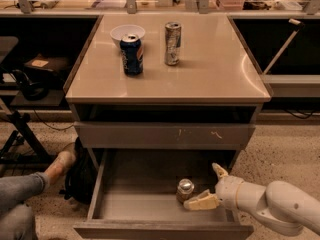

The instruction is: Pick orange can from middle drawer and place on counter

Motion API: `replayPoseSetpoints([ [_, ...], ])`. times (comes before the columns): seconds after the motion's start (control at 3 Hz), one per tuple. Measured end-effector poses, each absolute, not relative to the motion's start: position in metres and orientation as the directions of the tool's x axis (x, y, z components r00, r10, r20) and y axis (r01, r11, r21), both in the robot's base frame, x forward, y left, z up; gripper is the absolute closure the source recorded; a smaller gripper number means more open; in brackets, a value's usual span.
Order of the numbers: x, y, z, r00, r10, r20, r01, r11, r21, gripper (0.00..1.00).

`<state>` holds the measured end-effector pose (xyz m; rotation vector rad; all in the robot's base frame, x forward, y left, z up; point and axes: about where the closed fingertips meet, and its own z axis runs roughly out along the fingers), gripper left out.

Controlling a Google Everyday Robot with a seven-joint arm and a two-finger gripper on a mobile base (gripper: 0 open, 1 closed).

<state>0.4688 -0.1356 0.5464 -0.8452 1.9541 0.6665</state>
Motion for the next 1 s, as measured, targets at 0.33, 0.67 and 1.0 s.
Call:
replayPoseSetpoints([
  [0.33,0.477,-0.102,0.514,-0.451,-0.283,-0.846,-0.723,0.672,0.161,0.00],
  [0.67,0.490,-0.116,0.508,-0.456,-0.291,-0.841,-0.680,0.724,0.119,0.00],
  [1.0,0.490,-0.116,0.508,-0.456,-0.291,-0.841,-0.680,0.723,0.119,0.00],
])
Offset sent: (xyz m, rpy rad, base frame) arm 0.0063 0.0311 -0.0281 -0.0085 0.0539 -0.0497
